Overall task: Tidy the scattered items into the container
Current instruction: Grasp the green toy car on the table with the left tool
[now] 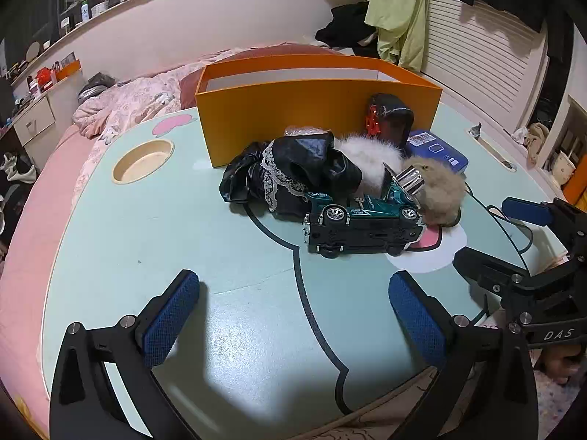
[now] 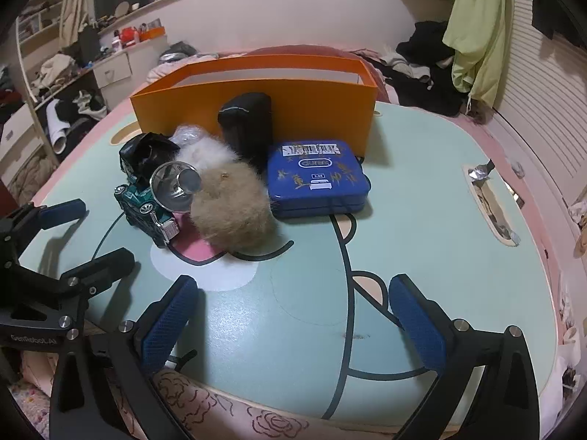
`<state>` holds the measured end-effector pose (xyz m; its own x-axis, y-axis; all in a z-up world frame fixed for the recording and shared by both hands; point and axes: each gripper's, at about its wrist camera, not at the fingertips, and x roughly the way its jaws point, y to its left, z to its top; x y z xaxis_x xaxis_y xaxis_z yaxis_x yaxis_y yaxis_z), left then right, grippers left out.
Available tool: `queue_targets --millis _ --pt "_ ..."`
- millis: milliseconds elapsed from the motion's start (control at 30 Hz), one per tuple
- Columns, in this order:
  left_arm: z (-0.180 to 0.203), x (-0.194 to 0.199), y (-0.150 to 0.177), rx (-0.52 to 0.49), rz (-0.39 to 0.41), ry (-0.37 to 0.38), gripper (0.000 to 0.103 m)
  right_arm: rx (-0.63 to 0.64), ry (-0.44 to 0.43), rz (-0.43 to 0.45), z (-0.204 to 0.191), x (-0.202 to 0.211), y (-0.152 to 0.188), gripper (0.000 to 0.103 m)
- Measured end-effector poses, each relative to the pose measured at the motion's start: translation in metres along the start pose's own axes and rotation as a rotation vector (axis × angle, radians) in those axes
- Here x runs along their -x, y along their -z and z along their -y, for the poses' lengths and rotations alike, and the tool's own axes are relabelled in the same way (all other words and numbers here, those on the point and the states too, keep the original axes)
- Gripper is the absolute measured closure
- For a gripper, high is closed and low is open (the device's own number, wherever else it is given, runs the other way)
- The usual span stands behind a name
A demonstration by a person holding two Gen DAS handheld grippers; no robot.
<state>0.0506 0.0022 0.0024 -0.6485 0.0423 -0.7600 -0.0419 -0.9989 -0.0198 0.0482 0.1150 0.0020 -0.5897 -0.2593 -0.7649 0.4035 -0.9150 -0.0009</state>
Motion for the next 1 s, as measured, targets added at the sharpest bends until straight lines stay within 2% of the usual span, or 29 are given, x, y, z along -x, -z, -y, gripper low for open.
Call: queue_targets --millis 533,1000 --pt "-0.0033 -0.0023 0.0021 -0.001 0.001 0.002 0.0 0.055 -0.05 0.02 -0.0045 0.0008 -0.0003 0.0" --pt "-0.0086 -0.0006 0.0016 0.025 0.002 -0.002 0.0 0.055 -0.05 0.021 -0.0055 0.0006 0.0005 0.0"
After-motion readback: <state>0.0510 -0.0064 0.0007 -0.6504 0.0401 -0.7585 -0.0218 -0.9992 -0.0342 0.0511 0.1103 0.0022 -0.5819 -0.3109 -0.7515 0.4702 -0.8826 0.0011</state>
